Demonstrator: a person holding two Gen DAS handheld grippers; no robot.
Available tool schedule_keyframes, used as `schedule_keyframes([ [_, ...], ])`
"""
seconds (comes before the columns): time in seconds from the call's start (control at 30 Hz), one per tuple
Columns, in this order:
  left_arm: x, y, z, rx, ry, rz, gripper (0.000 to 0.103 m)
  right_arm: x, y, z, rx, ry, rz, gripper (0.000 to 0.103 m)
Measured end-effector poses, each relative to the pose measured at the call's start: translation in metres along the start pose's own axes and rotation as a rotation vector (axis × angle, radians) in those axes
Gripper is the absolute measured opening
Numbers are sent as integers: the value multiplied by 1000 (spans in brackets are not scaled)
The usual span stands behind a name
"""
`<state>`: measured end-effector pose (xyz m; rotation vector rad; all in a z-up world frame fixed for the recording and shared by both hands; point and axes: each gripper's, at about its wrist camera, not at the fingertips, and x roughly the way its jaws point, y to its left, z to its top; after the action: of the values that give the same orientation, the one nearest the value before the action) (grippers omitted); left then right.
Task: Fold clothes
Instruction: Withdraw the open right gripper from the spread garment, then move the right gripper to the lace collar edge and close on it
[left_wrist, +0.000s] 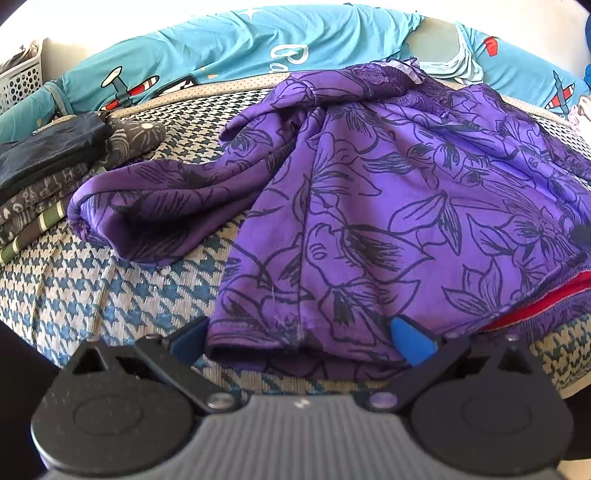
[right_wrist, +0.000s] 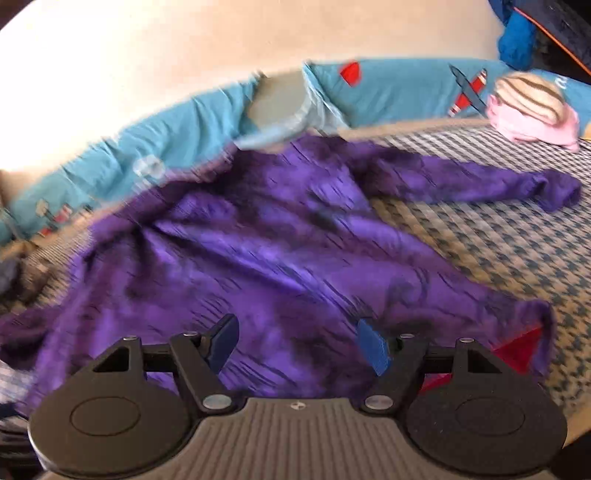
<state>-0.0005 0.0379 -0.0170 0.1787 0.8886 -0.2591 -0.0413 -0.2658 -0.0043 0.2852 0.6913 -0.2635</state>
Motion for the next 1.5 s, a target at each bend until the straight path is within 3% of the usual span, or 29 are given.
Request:
schedule_keyframes([
  [0.07,0,0,0,-6,2,0,103,1,-5,-8,14,57,-11,71],
  [0.53,2,2,1,-20,13,-3,103,-26,8,-38,-101,75,-19,74],
  [0.63,2,1,1,-22,15,-1,103,-23,5,-42,-59,144,-11,75],
  [0.83,0,1,1,-27,9,8,103,-41,5,-43,-38,69,40,74],
  [1.07,-18,3,8,-21,-118,13,103,-48,19,-34,-68,-6,84,75],
  [1.23,-15,2,20,1,-137,31,103,-40,31,-26,-91,18,102,75],
  [1.5,0,20,47,-44,-141,17,103,-24,52,-7,-166,65,156,75],
])
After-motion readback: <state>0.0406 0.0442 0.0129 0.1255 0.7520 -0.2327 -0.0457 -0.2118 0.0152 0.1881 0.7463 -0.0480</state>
